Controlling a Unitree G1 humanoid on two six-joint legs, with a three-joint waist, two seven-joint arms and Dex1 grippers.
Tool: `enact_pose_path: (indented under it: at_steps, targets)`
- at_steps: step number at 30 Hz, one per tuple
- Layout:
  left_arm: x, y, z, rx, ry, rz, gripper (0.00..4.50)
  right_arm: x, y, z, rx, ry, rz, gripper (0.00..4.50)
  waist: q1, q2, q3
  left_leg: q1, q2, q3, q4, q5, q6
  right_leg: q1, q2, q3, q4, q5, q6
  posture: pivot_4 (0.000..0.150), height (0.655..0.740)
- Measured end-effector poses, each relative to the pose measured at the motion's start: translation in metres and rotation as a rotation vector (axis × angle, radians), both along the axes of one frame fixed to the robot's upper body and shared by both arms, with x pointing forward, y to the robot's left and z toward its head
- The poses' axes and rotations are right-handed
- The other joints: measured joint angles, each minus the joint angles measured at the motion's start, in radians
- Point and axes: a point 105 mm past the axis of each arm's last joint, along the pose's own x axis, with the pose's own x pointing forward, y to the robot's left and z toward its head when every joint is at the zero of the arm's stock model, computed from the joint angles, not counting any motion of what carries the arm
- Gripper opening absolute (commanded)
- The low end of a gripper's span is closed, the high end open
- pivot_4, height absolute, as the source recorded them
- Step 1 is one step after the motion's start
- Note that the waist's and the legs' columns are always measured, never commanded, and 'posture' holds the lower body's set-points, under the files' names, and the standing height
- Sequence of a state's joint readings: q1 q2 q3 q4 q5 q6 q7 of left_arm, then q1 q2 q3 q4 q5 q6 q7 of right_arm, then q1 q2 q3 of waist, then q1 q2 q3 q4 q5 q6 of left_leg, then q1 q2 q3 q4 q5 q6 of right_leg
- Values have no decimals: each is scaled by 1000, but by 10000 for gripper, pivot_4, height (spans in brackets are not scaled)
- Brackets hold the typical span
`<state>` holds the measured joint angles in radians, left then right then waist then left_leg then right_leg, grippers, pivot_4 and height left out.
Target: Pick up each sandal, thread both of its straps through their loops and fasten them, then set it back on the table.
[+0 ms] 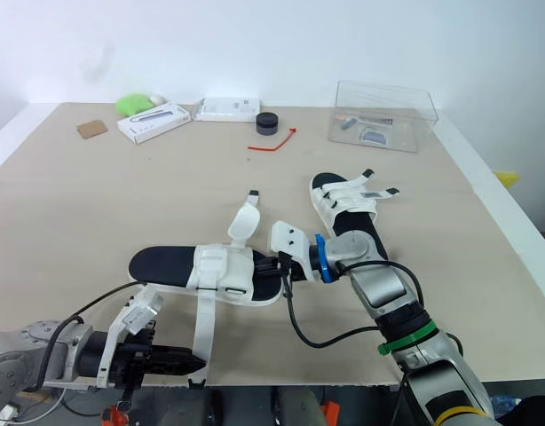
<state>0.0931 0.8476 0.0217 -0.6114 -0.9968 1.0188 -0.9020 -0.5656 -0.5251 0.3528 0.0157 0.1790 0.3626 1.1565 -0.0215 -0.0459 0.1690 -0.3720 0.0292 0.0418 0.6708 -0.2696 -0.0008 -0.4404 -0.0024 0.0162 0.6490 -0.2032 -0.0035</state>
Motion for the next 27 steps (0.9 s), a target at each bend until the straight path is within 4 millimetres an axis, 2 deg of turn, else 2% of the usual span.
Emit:
enact_pose_path:
  at_steps: [3, 8, 10, 13, 14, 16, 18, 22, 24, 27]
  targets:
    - [1, 4, 0, 29, -28, -4, 8660, 0, 1, 0, 1, 0, 2, 0, 0, 0, 0, 0, 0, 0, 0, 0, 0, 0, 0, 0, 0, 0, 0, 1500, 7400]
    - [-8, 15, -4, 128, -165, -112, 33296, 0, 1, 0, 0, 1, 5, 0, -1, 0, 0, 0, 0, 0, -1, 0, 0, 0, 0, 0, 0, -3, -5, 1500, 7400]
    - [-5, 18, 0, 165, -316, -170, 43633, 0, 1, 0, 0, 1, 6, 0, 0, 0, 0, 0, 0, 0, -1, 0, 0, 0, -1, 0, 0, -3, -5, 1500, 7400]
    - [-1, 19, 5, 201, -522, -246, 43633, 0, 1, 0, -2, -3, 10, 0, 0, 1, 0, 0, 1, 1, -1, 0, 0, 0, -1, 0, 0, -3, -5, 1500, 7400]
    - [0, 20, 5, 203, -531, -248, 43633, 0, 1, 0, -2, -3, 10, 0, 0, 1, 0, 0, 1, 1, -1, 0, 0, 0, -1, 0, 0, -3, -5, 1500, 7400]
    - [9, 27, 7, 255, -729, -296, 43633, 0, 1, 0, -4, -1, 14, 0, 0, 1, 0, 0, 1, 1, -1, 0, 0, -1, -2, 0, 0, -3, -5, 1500, 7400]
    - [16, 32, 10, 285, -850, -321, 43633, 0, 0, 0, -5, 0, 15, 0, 1, 1, 0, 0, 1, 1, -1, 0, 0, -1, -2, 0, 0, -3, -6, 1500, 7400]
    - [40, 39, 31, 357, -1376, -479, 43633, 3, 1, 1, -9, -1, 20, 0, 2, 1, 0, 0, 2, 3, -1, 0, 0, 0, -3, 0, -1, -1, -6, 1500, 7400]
    - [51, 34, 38, 376, -1654, -604, 43633, 4, 2, 0, -10, 1, 22, 0, 2, 1, 0, 1, 2, 7, -1, 0, 0, 0, -4, 1, -2, 1, -5, 1500, 7400]
    - [50, 25, 26, 328, -1775, -703, 43633, 3, 5, 0, -6, 2, 32, 0, -7, 1, 0, 1, 3, 12, -1, -2, 3, -1, -4, 2, -2, 4, -1, 1500, 7400]
